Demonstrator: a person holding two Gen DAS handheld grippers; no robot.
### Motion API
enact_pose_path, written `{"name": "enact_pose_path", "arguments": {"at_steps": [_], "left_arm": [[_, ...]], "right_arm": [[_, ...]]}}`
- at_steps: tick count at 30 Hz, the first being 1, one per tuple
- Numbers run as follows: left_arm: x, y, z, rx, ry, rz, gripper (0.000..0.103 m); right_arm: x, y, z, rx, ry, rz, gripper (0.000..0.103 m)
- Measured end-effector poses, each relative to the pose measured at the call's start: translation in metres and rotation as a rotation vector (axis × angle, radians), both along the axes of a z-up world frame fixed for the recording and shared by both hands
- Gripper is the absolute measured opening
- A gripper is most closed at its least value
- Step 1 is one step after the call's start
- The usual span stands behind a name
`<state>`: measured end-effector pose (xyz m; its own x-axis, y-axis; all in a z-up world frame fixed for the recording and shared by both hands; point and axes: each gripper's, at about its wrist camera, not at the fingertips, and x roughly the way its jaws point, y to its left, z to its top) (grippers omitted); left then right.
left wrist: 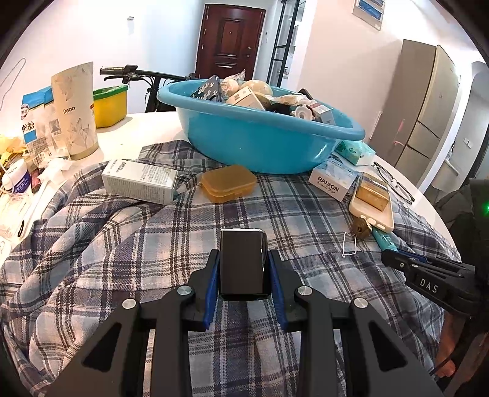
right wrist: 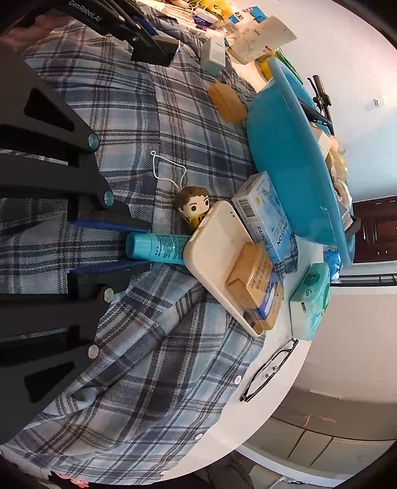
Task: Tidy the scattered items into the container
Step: 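Grasp the teal tube with the right tool while the left tool holds the black case, then lift the teal tube with the right tool while the left tool holds the black case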
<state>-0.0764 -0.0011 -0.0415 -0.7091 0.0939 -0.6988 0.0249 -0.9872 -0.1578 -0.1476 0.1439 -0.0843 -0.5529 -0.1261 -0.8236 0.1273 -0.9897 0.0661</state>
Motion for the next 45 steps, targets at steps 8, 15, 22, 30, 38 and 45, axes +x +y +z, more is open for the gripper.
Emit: {"name": "enact_pose_path", "arguments": {"at_steps": [8,15,22,30,38,45], "left_arm": [[0.000,0.004,-0.001,-0.012,0.000,-0.012,0.032],[-0.001,0.001,-0.001,-0.002,0.000,0.000,0.032],[0.001,0.001,0.002,0.000,0.015,-0.001,0.032],[0.002,-0.007,0.024,-0.004,0.017,0.076,0.032],[0.001,-0.014,0.036,-0.021,-0.018,0.114,0.032],[0.007,-0.018,0.059,0.017,0.049,0.122,0.032]], "right_arm": [[-0.006,-0.002,0.000,0.005,0.007,-0.010,0.017],[-0.003,0.000,0.002,-0.011,0.012,0.009,0.017],[0.005,-0.008,0.006,-0.070,-0.002,0.103,0.017],[0.009,-0.020,0.004,-0.049,0.008,0.123,0.017],[0.009,-0.021,-0.001,-0.026,0.004,0.118,0.017],[0.011,-0.021,-0.002,-0.014,0.013,0.121,0.017]]}}
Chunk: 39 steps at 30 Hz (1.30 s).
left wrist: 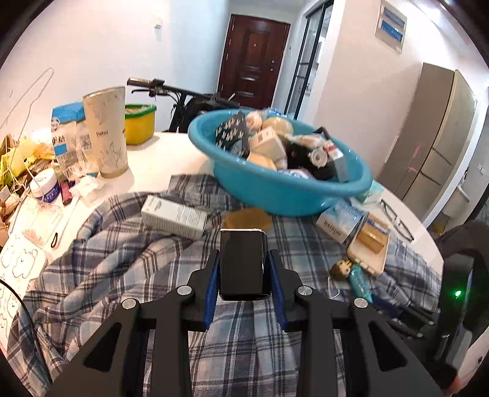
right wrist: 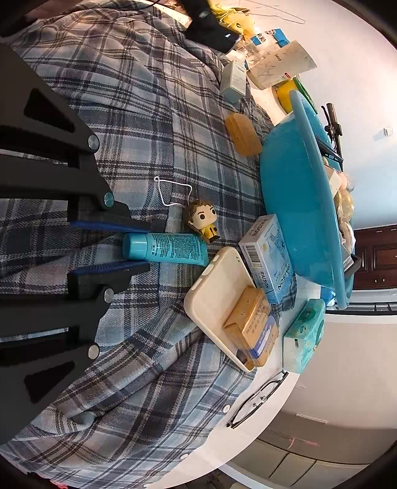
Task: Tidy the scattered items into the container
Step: 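Lift the teal tube with the right tool while the left tool holds the black case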
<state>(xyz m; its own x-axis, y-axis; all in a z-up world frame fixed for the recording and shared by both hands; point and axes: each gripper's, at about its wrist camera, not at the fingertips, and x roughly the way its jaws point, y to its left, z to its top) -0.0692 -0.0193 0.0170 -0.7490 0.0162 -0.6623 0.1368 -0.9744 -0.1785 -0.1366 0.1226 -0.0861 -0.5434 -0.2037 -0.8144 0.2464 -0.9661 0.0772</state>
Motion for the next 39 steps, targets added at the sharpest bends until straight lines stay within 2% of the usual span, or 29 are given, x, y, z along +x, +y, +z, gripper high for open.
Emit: {"name": "enact_pose_path", "arguments": {"at_steps": [16,20,25,32,39], "left_arm": [[0.008,-0.020,0.017,0.051,0.057,0.053,0.032],[0.011,-0.014,0.017,0.005,0.069,0.036,0.032],[0.007,-0.011,0.006,-0.007,0.034,0.023,0.032],[0.001,-0.012,-0.009,-0.050,-0.010,0.054,0.032],[0.008,-0.007,-0.002,-0.050,0.016,0.044,0.032]], "right_arm": [[0.005,0.000,-0.001,0.017,0.014,-0.002,0.017],[0.005,0.000,-0.001,0.010,0.015,-0.006,0.017],[0.005,0.000,0.001,0.005,0.017,-0.012,0.017],[0.011,0.003,0.017,0.009,0.087,-0.014,0.017],[0.017,0.009,0.035,-0.025,0.159,-0.012,0.017]]}}
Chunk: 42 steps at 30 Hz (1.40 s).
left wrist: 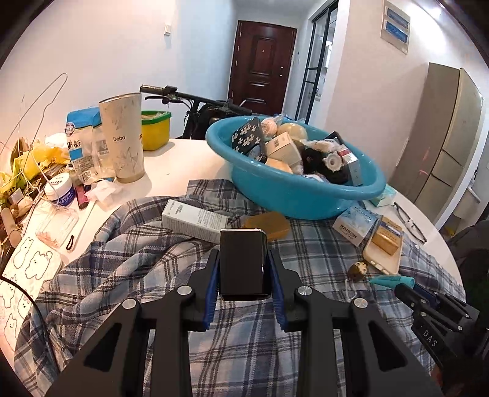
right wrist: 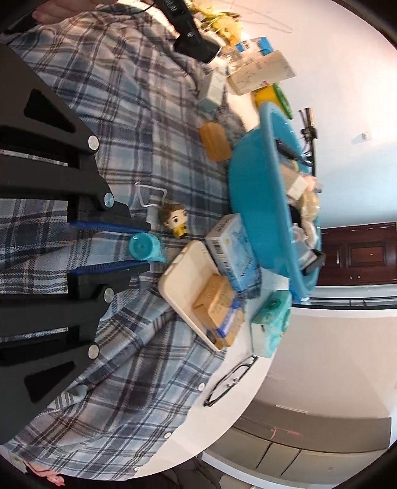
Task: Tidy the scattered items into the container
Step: 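Lift the teal tube with the right tool while the left tool holds the black case, then carry the black case with the left tool while the right tool carries the teal tube toward the basin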
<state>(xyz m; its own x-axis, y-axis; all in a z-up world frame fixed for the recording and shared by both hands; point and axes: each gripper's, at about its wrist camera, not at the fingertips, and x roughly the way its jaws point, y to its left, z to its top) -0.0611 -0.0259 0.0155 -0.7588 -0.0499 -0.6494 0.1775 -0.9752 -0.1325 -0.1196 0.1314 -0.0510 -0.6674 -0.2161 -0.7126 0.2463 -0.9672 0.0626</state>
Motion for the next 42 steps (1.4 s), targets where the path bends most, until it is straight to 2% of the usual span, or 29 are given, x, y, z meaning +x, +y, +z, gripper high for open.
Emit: {"name": "enact_pose_path", "arguments": {"at_steps": [3,10,15,21,28,31,33,37,42], "left_arm": [[0.005,0.003,0.005,0.001,0.011,-0.006,0.032],[0.010,0.000,0.004,0.001,0.007,-0.001,0.032],[0.008,0.003,0.000,0.002,0.000,-0.014,0.032],[0.003,0.007,-0.003,0.000,-0.008,-0.033,0.032],[0.000,0.007,-0.006,0.008,-0.017,-0.036,0.032],[0.000,0.006,-0.007,0.005,-0.018,-0.033,0.032],[0.000,0.005,-0.008,0.003,-0.021,-0.032,0.032],[0.000,0.003,-0.008,-0.001,-0.019,-0.028,0.032],[0.002,0.002,-0.005,-0.017,-0.015,-0.026,0.032]], "right_arm": [[0.003,-0.004,0.000,0.020,0.015,-0.005,0.017],[0.002,0.002,-0.025,-0.010,-0.081,-0.007,0.017],[-0.002,0.003,-0.034,-0.010,-0.107,-0.022,0.017],[-0.011,-0.006,-0.036,0.039,-0.099,-0.009,0.019],[-0.020,-0.015,-0.038,0.067,-0.089,0.007,0.028],[-0.022,-0.019,-0.038,0.089,-0.078,0.007,0.027],[-0.021,-0.021,-0.038,0.099,-0.073,0.016,0.020],[-0.019,-0.013,-0.035,0.049,-0.077,-0.004,0.019],[-0.011,-0.008,-0.016,0.055,-0.025,-0.016,0.019]]}}
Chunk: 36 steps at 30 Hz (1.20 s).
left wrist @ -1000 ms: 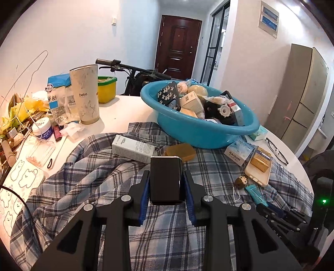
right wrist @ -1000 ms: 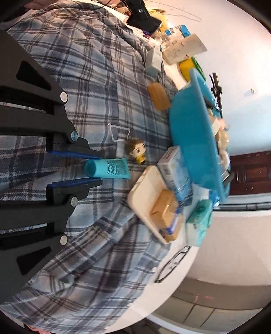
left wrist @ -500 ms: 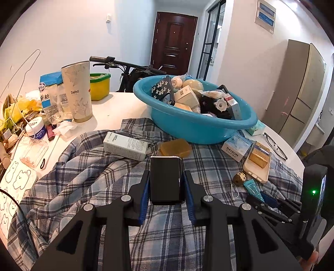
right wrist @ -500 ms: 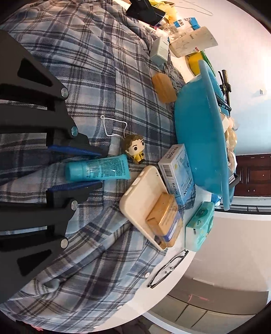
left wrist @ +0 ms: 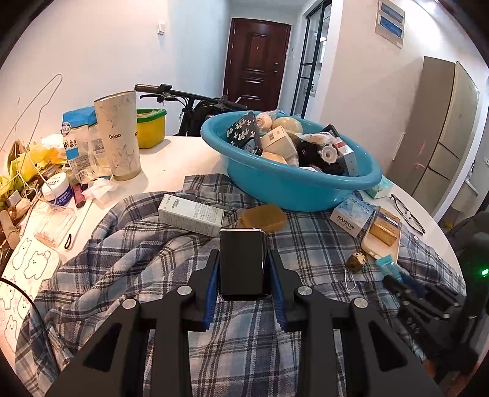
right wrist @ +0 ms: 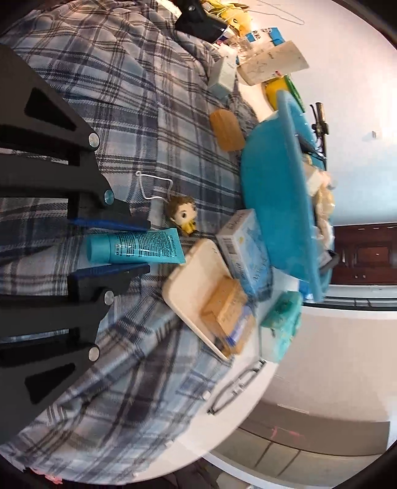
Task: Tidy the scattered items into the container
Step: 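Carry the black case with the left tool while the right tool carries the teal tube toward the basin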
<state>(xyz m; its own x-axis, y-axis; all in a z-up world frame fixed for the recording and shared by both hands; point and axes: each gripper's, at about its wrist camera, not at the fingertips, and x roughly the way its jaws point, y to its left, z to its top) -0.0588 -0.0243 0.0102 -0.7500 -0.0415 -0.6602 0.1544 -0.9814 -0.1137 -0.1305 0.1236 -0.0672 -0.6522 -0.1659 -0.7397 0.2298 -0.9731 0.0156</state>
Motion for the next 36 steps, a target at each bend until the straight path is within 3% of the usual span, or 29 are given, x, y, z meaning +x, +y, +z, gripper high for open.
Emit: {"name": "enact_pose_path", "arguments": {"at_steps": [8,13,20,26,31,36], "left_arm": [[0.008,0.008,0.014,-0.039,0.036,-0.026,0.032],[0.017,0.016,0.043,-0.134,0.142,-0.020,0.032],[0.020,0.009,0.085,-0.207,0.252,0.013,0.032],[0.018,0.004,0.118,-0.223,0.329,0.011,0.032],[0.010,0.005,0.150,-0.184,0.389,-0.014,0.032],[0.004,0.010,0.178,-0.190,0.465,-0.013,0.032]], "right_arm": [[0.009,0.001,0.043,0.028,0.123,0.020,0.019],[0.010,-0.002,0.073,0.021,0.212,0.036,0.019],[0.016,-0.003,0.118,0.000,0.347,0.060,0.019],[0.017,-0.010,0.158,0.015,0.444,0.057,0.019],[0.023,-0.014,0.195,0.009,0.550,0.046,0.019],[0.021,-0.019,0.229,-0.064,0.614,0.047,0.019]]}}
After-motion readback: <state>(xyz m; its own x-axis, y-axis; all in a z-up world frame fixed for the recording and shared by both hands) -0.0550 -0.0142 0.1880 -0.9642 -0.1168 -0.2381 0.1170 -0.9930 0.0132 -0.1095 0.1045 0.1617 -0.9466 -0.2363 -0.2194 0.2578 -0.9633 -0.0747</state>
